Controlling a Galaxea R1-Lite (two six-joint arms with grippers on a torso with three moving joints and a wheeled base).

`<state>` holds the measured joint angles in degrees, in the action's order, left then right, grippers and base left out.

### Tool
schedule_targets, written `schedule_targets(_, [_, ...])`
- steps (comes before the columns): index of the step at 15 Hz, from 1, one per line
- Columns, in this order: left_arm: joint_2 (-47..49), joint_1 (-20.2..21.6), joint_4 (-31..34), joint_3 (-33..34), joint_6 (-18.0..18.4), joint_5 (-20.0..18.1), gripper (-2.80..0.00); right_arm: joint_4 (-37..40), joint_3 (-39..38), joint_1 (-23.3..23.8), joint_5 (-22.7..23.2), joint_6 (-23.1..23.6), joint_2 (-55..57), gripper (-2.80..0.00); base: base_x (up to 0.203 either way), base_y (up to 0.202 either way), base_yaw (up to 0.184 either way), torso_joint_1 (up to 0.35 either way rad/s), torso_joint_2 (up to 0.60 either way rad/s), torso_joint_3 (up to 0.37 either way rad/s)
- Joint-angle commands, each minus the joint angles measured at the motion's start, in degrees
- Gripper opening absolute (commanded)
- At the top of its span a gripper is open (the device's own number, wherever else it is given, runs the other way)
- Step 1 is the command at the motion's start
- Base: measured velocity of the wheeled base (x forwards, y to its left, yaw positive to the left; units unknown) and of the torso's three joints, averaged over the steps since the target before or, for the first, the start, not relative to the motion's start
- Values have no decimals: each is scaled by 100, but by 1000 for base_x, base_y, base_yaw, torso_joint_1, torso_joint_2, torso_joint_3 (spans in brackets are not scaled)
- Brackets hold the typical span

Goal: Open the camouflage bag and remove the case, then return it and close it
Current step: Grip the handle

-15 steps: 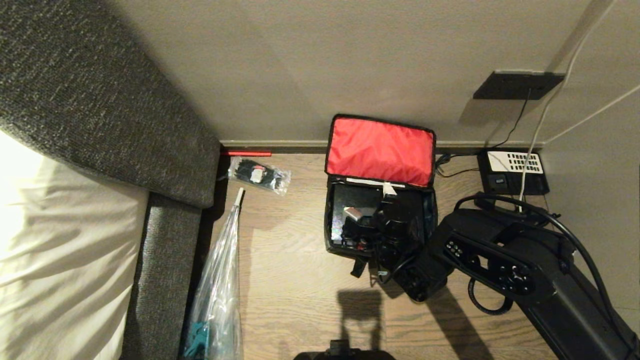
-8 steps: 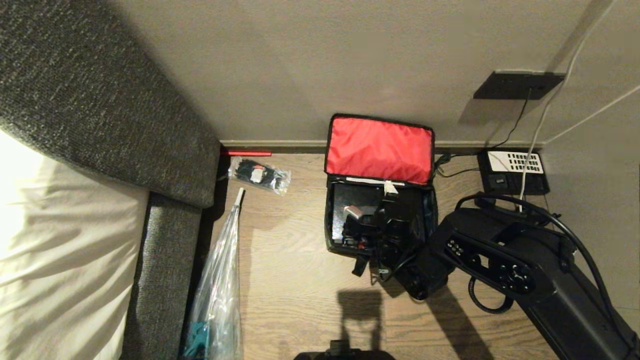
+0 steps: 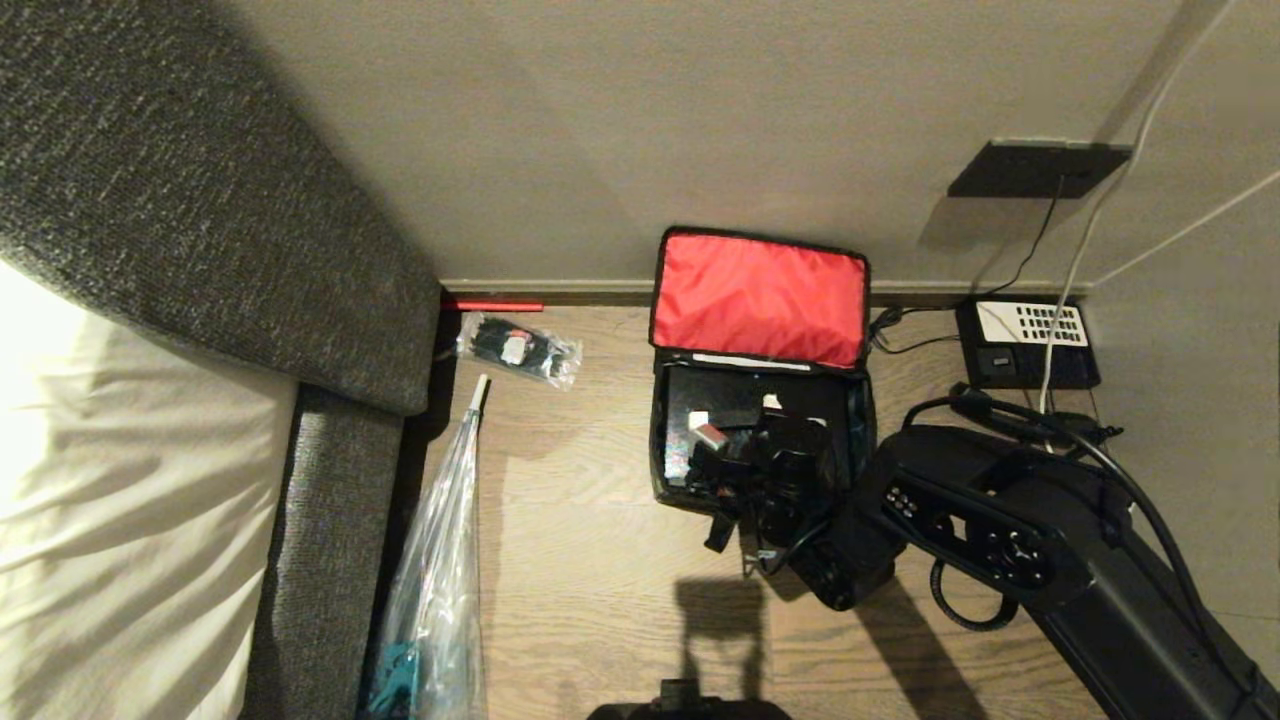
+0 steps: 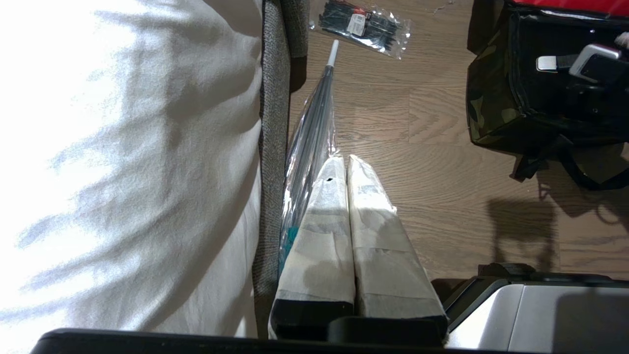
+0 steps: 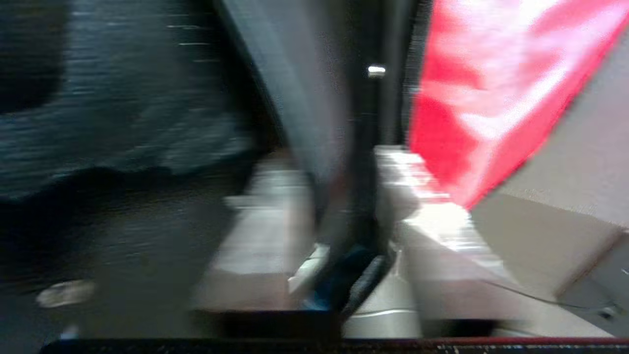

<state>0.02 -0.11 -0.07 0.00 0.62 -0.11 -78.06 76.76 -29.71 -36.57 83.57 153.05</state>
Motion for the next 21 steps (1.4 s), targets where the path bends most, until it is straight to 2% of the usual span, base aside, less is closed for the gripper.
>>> schedule_targets(1, [-2, 2, -2, 0, -1, 2, -280, -103, 23, -9, -25, 62, 49, -280, 0, 0, 0, 0, 0, 0])
schedule_targets(18, [-2, 2, -2, 0, -1, 2, -280, -104, 224, -1, -93, 83, 339, -280, 0, 0, 0, 0, 0, 0])
schedule_targets(19, [-2, 2, -2, 0, -1, 2, -280, -100, 217, -8, -276, 103, 343, 0, 0, 0, 0, 0, 0, 0])
schedule_targets(21, [-2, 2, -2, 0, -1, 2, -280, -62, 214, -9, -307, 66, 366, 0, 0, 0, 0, 0, 0, 0])
